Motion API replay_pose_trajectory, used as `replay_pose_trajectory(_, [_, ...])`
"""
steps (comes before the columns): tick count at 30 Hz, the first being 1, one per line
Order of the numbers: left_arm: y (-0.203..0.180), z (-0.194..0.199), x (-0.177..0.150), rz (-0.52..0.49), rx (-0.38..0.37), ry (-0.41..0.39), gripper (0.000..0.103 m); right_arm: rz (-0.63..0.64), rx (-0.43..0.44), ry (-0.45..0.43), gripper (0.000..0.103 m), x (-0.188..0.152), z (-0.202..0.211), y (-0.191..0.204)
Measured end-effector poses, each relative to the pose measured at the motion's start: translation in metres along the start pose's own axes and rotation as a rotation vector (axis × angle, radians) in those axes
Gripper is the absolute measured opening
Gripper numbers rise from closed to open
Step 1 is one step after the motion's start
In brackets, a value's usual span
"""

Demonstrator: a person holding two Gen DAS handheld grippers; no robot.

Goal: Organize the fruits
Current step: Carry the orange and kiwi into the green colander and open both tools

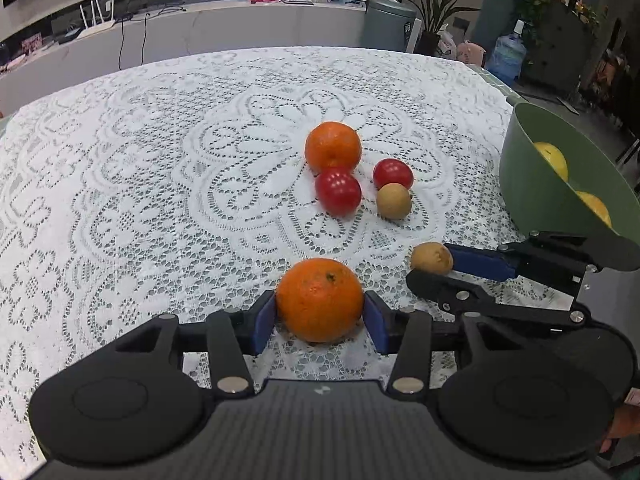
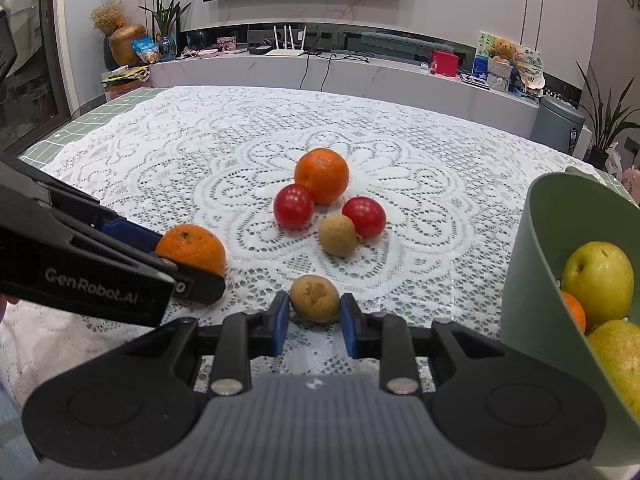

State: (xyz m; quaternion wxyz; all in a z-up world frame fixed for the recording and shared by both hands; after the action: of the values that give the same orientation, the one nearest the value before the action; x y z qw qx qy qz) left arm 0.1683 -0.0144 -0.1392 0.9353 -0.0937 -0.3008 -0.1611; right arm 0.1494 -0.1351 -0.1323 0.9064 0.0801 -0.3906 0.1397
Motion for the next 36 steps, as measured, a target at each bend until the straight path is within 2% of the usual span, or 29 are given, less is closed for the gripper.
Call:
replay_pose_trajectory(6, [-0.003, 0.003, 0.003, 0.003, 0.012, -0.015, 0.052, -0.008, -0.003, -0.001, 0.024, 0.003, 0.008, -0.001])
replay_pose_trajectory(12, [-0.013, 0.026, 0.012, 0.038, -0.014, -0.061, 0.052, -0.006, -0.023, -0.008, 0.024, 0.01, 0.032, -0.007])
replay_pose_trajectory(18, [-0.039, 0.05, 0.021, 0.026, -0.044, -0.101, 0.052, -0.002, -0.048, -0.015, 0.024, 0.018, 0.065, -0.027])
replay_pose_trajectory(22, [-0.064, 0.061, 0.028, -0.005, -0.08, -0.105, 0.052, 0.002, -0.088, -0.01, 0.024, 0.018, 0.091, -0.048])
replay_pose_trajectory(27, [-0.104, 0.068, 0.043, -0.084, -0.124, -0.104, 0.052, -0.053, -0.01, 0.025, 0.024, 0.014, 0.118, -0.065])
replay_pose_trajectory(30, [-0.124, 0.071, 0.053, -0.126, -0.141, -0.111, 0.052, -0.012, -0.053, 0.009, 0.024, 0.018, 0.136, -0.073])
replay_pose_trajectory(33, [-0.139, 0.074, 0.061, -0.142, -0.156, -0.111, 0.052, -0.039, -0.045, -0.012, 0.024, 0.021, 0.154, -0.088])
replay_pose_trajectory(36, [-0.153, 0.074, 0.071, -0.164, -0.181, -0.113, 0.052, -0.037, -0.094, 0.001, 0.024, 0.02, 0.164, -0.111])
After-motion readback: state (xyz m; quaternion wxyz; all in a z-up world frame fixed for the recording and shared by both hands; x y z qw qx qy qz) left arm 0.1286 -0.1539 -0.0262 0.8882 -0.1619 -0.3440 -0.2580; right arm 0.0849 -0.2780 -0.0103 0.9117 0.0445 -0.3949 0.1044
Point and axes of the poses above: each gripper's, at about its wrist camera, not at the fingertips, and z roughly against the way its jaws point, y to its left, x to its top, the point moved 10 cm from there along -z, roughly the way its jaws point, and after that the axes turned 3 degrees about x, right-handed, at the moved point
